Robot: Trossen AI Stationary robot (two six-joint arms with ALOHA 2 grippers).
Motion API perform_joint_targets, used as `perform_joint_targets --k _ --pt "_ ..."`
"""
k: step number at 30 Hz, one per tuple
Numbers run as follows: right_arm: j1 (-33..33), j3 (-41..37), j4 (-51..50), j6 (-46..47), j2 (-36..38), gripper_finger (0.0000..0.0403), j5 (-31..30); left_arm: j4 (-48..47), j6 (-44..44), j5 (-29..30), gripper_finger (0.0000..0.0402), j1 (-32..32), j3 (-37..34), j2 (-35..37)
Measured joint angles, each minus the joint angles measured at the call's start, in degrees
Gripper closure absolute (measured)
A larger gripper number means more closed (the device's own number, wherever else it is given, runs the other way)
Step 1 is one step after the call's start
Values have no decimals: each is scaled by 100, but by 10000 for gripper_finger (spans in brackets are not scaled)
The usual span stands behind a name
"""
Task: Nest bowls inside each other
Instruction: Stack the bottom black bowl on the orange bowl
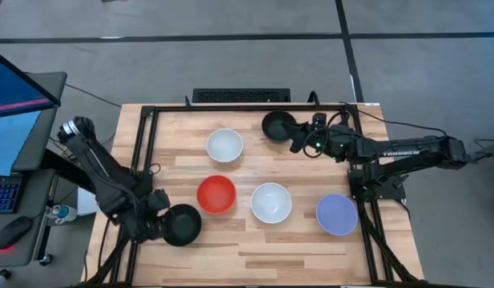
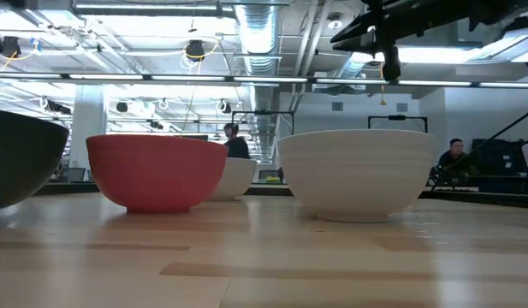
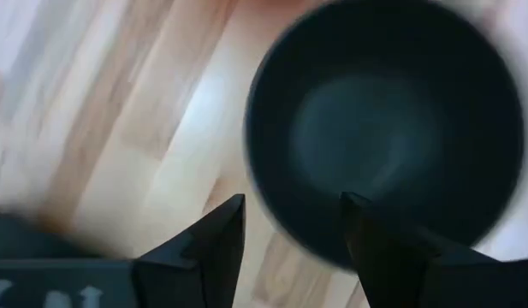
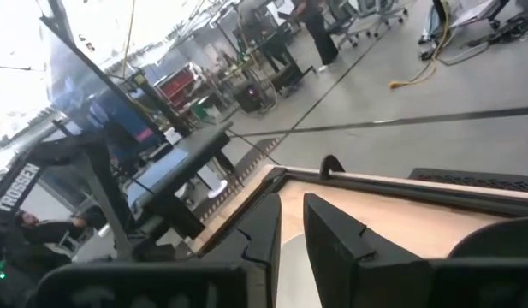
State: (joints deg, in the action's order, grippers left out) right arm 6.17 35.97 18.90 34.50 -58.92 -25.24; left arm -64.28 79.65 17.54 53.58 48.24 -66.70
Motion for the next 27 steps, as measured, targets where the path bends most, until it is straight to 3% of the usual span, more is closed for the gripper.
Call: perform_joint_targets --k 13,27 --pt "-28 0 -46 195 0 326 145 1031 616 284 216 -7 -815 -41" --pt "-126 0 -86 109 0 326 182 722 276 585 216 -434 -768 38"
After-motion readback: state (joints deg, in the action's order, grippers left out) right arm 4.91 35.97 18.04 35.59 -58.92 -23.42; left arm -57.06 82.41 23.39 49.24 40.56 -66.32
